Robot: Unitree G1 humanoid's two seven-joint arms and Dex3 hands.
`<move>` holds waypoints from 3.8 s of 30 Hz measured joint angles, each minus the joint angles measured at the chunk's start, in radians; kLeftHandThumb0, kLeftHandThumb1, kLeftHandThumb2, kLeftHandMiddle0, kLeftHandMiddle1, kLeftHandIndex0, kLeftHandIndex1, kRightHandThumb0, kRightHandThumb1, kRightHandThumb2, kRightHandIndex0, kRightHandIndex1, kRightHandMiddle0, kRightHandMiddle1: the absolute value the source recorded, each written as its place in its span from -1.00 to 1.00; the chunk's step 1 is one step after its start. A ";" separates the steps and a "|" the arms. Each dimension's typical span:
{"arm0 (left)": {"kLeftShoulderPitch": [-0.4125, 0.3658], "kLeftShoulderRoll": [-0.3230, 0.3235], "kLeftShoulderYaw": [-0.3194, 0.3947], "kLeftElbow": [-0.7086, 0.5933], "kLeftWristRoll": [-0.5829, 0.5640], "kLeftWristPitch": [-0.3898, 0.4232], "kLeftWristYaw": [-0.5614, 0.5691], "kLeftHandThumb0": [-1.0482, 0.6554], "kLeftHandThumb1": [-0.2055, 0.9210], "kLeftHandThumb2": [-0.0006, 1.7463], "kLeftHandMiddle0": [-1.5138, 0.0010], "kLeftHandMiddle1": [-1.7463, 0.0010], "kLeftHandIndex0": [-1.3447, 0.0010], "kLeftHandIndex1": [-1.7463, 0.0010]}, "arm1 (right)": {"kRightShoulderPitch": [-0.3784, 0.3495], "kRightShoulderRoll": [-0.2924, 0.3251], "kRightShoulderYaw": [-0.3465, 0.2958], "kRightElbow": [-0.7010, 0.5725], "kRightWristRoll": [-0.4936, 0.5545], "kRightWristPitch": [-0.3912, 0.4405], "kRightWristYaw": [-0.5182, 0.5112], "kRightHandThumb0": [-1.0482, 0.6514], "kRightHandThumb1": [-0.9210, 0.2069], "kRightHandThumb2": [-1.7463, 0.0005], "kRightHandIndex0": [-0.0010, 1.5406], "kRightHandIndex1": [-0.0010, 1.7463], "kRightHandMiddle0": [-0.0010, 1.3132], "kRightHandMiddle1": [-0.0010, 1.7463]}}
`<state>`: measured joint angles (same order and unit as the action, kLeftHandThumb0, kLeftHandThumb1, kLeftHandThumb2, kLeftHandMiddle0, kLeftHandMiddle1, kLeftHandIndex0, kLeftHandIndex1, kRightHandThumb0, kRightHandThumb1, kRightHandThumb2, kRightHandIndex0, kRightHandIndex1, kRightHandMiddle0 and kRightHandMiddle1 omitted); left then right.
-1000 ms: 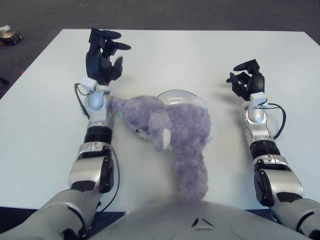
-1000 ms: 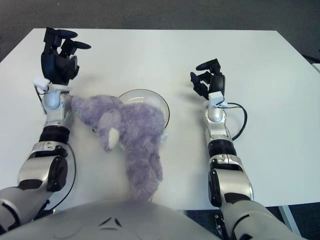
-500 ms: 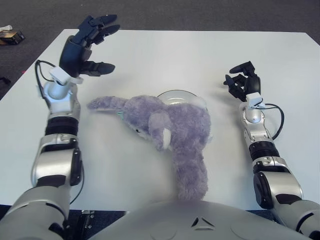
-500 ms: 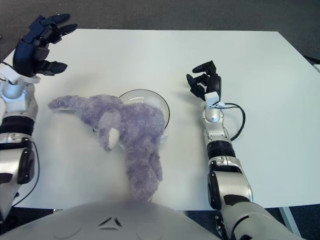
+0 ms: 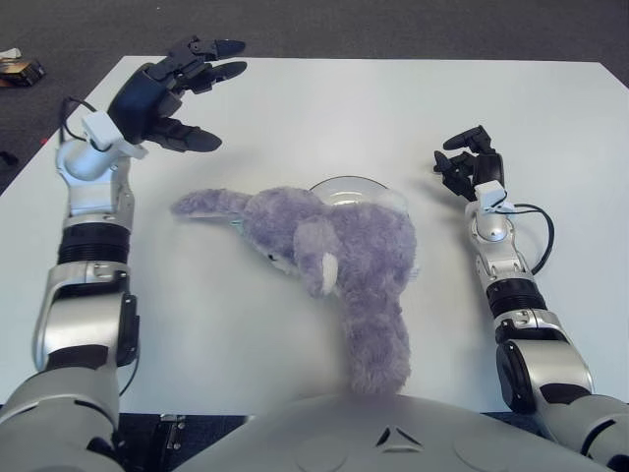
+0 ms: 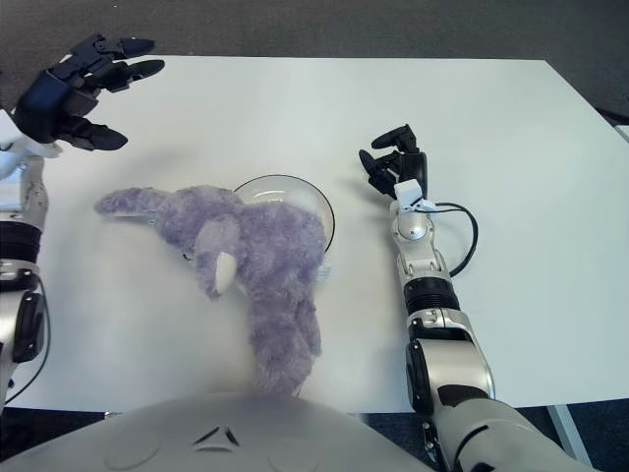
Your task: Put the doll into the plate.
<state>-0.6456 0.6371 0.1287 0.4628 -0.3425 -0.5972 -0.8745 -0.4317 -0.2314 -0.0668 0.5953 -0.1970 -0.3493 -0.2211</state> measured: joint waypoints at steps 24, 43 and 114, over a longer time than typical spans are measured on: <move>0.070 0.029 0.011 -0.116 0.089 -0.072 -0.052 -0.92 0.92 -1.00 0.53 1.00 0.62 0.88 | -0.001 -0.016 0.025 -0.018 -0.026 0.029 0.003 -0.18 -1.00 0.55 0.07 0.03 -0.50 0.84; 0.167 -0.029 -0.037 -0.212 0.140 -0.213 0.018 -0.87 0.97 -0.99 0.64 0.99 0.62 0.91 | -0.005 -0.026 0.029 -0.016 -0.034 0.032 0.002 -0.18 -1.00 0.54 0.07 0.00 -0.51 0.85; 0.549 0.004 -0.039 -0.428 0.543 -0.231 0.345 -0.76 0.84 -1.00 0.73 1.00 0.73 0.99 | -0.014 -0.073 0.006 0.029 -0.051 0.003 -0.034 -0.17 -1.00 0.48 0.10 -0.07 -0.60 0.91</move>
<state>-0.0967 0.6408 0.0901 0.0347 0.2003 -0.8285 -0.5298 -0.4458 -0.3040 -0.0605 0.6240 -0.2484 -0.3461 -0.2548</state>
